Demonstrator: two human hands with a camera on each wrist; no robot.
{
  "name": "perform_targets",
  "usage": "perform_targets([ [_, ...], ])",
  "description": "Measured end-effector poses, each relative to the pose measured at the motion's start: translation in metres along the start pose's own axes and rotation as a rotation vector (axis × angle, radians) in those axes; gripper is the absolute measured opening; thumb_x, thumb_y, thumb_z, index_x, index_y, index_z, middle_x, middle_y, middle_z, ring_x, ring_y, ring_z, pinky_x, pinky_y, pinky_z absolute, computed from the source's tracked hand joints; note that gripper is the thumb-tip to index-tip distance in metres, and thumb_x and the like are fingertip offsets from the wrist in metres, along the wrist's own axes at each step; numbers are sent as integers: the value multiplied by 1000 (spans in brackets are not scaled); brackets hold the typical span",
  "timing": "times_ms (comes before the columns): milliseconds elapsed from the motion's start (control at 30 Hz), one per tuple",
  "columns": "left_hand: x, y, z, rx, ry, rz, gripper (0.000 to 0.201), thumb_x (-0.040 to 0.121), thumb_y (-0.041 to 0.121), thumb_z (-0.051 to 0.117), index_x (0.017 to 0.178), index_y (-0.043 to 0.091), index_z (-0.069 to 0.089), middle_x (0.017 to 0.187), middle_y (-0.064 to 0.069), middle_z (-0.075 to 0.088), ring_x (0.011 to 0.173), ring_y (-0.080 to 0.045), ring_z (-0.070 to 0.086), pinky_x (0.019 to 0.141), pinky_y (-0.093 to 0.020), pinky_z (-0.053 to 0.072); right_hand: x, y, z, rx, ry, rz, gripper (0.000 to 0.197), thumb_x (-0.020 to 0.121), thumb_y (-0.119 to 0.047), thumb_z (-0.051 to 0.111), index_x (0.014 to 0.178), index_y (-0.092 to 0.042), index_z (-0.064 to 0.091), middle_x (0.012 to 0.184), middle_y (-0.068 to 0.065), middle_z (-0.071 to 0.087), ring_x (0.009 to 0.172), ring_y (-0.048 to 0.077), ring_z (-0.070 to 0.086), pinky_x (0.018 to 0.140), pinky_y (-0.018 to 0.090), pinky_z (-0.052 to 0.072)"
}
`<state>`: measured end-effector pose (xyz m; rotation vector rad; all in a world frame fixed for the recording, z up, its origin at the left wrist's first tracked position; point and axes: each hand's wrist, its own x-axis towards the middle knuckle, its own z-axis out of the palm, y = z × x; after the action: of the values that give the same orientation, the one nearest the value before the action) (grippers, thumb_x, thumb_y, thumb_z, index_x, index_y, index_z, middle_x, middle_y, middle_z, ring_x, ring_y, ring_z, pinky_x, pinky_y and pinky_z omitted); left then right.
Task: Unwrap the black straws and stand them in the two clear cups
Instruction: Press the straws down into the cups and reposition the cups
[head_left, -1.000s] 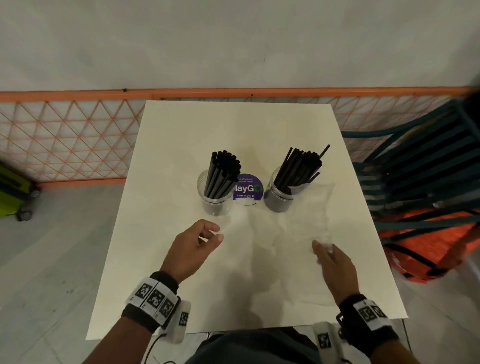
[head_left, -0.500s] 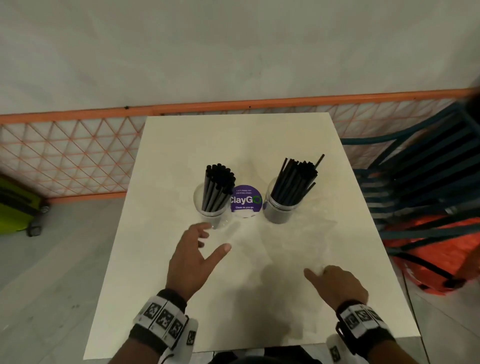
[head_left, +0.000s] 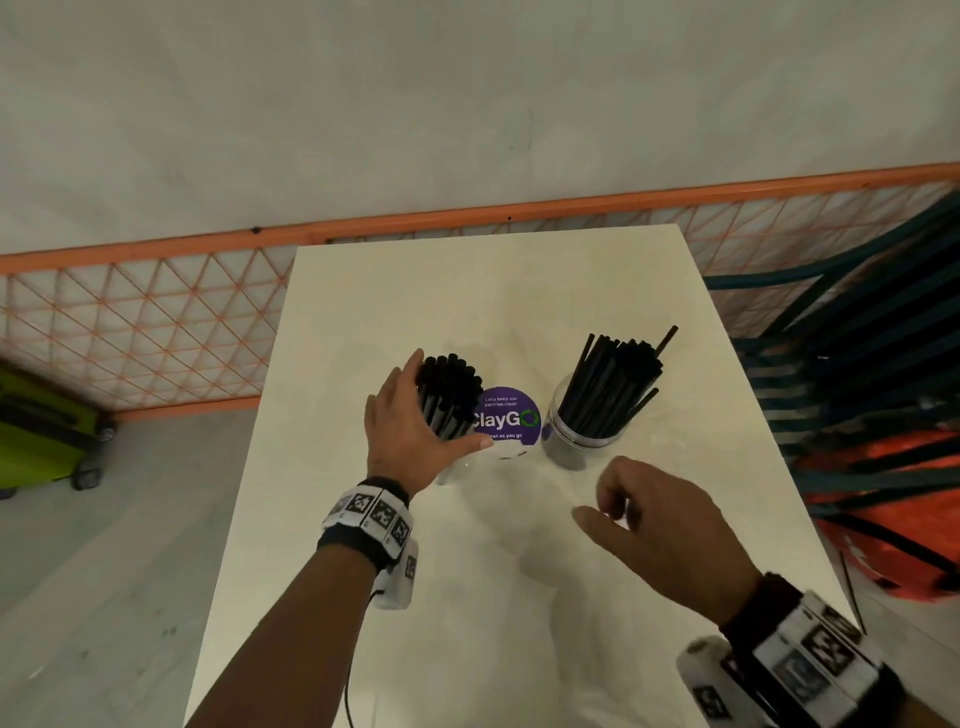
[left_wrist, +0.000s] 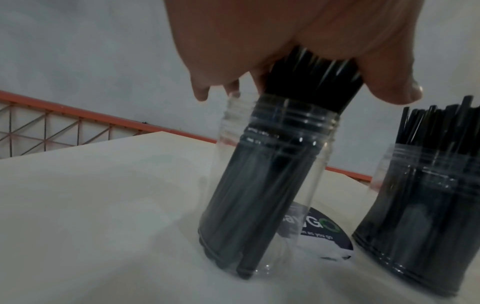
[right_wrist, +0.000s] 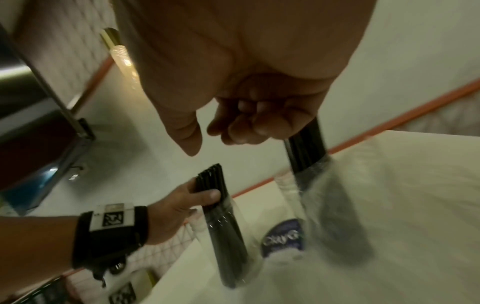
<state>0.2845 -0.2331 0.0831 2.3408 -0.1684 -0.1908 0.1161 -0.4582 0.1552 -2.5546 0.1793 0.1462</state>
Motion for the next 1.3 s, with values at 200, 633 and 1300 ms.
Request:
perform_targets([
  [200, 7, -10, 15, 54, 131, 181, 96, 55, 70, 68, 137, 24, 48, 127, -1, 65, 118, -28, 58, 108, -49, 40, 91, -53, 26, 121, 122, -232, 47, 84, -49, 64, 125, -29, 50, 123, -15, 51, 107, 3, 51, 85, 20, 45],
  [633, 9, -6, 16, 305, 31, 141, 87, 68, 61, 36, 143, 20, 46, 141, 0, 55, 137, -31, 43, 120, -59, 21, 142, -79, 84, -46, 56, -271, 81, 92, -63, 44, 151, -9, 26, 161, 13, 22, 147, 27, 21, 119, 41, 24],
  [1300, 18, -10, 11, 240, 18, 126, 88, 64, 61, 40, 136, 12, 49, 132, -7, 62, 128, -34, 52, 118, -60, 25, 150, -76, 86, -113, 86, -356, 82, 90, -67, 43, 147, -8, 35, 155, 14, 34, 144, 30, 30, 117, 43, 28],
])
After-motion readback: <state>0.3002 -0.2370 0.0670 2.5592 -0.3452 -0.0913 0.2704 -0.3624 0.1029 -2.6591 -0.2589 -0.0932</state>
